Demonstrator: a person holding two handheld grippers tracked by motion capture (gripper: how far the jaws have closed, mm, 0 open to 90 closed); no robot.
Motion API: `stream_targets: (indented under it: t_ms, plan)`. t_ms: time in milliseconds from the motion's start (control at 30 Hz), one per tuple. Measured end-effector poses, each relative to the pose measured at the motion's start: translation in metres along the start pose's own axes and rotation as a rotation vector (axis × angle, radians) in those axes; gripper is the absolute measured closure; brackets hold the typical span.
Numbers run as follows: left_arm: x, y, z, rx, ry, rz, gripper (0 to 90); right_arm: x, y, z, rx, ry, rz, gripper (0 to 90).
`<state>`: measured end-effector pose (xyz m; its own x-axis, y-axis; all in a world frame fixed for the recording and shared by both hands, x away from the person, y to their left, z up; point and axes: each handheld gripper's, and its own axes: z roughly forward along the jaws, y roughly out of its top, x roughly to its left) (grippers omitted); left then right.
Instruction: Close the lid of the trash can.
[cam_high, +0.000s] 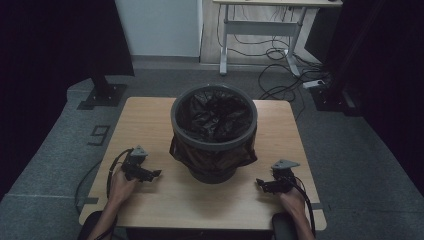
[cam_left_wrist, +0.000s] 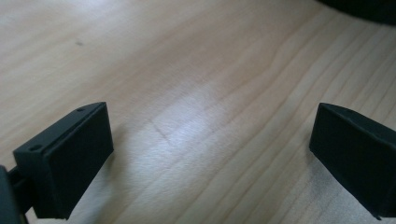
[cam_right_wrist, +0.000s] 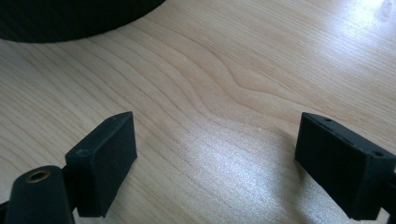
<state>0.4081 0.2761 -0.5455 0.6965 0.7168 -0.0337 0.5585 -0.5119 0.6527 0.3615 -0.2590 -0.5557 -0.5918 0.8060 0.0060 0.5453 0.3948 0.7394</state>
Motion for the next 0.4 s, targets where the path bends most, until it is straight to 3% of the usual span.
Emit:
stream_targets:
  t_ms: [67,400]
  plan:
    - [-0.0025,0.0002,0.0019,0.004,0.017,0.020,0.0,0.0001,-0.0006,-0.0003,-0.002,-0.003,0.004,11.7]
    - [-0.0035,-0.0001,0.0034,-0.010,0.030,0.001,0.0,0.0011,-0.0011,-0.0005,-0.002,-0.011,0.010,11.7]
